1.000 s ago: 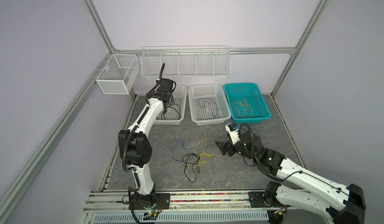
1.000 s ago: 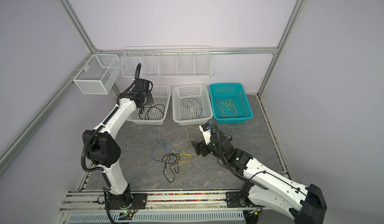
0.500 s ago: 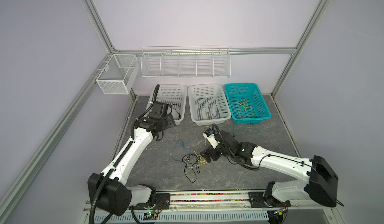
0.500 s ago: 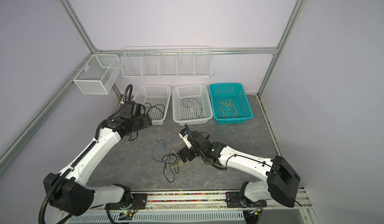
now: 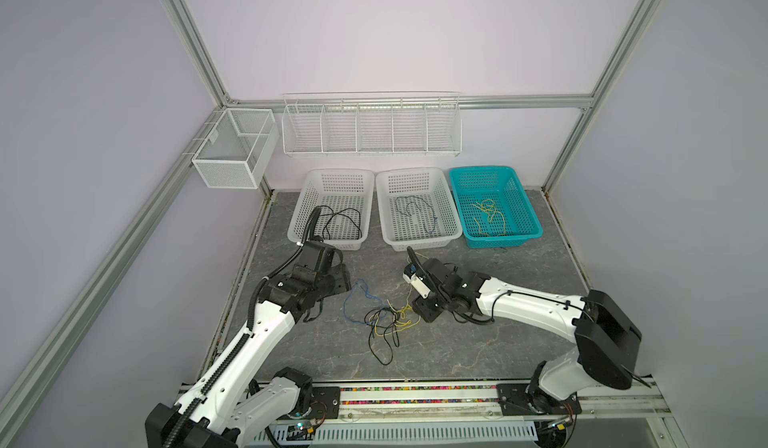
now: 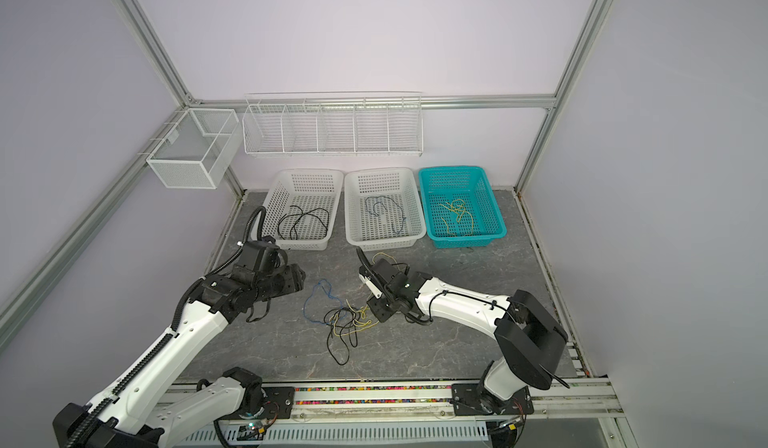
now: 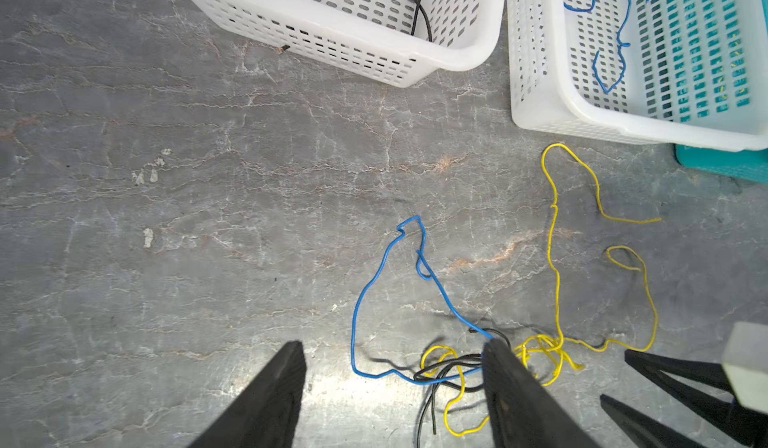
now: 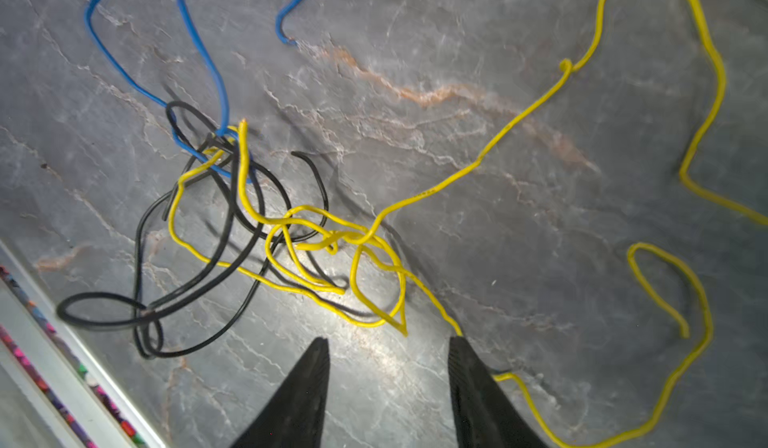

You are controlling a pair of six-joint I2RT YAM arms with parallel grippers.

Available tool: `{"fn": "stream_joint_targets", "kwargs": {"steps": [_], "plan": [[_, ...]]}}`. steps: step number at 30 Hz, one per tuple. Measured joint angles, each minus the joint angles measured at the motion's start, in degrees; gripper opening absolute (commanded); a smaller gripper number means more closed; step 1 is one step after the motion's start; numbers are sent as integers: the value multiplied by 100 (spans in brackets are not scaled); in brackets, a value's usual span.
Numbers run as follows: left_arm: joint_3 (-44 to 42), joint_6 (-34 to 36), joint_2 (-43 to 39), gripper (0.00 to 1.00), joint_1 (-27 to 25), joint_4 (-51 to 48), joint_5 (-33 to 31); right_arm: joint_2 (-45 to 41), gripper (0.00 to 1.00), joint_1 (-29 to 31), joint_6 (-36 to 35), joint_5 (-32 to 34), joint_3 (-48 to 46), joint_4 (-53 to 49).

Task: Untangle the cables
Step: 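Move the left gripper to the blue wire while the right gripper grasps the yellow wire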

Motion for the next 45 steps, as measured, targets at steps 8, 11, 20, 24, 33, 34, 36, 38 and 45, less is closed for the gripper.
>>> {"fn": "stream_joint_targets", "kwargs": {"steps": [8,11,20,24,33,34,36,38,45], "plan": [[-96,114,96,69,0,11,105,551,39,-83,-46,-420,225,-162],[-140,111,144,68,0,57,173,651,35,-74,-44,-496,251,-162],[-400,-24,175,68,0,260,474,717,7,-39,-39,-407,326,-173],[-697,-302,175,68,-33,557,826,20,7,-39,-50,-385,-4,61],[-960,-1056,205,68,-634,1257,1462,-1950,7,-39,-68,-472,-898,1012],[-960,-1126,205,68,-706,1342,1519,-2015,7,-42,-68,-472,-955,1060],[-960,-1279,205,68,-841,1523,1617,-2057,7,-44,-66,-472,-1021,1165],[-960,-1421,205,68,-981,1711,1722,-2068,7,-44,-61,-468,-1086,1266],[-957,-1596,236,68,-1491,2190,1952,-2516,7,-74,48,-254,-1473,1617]]}}
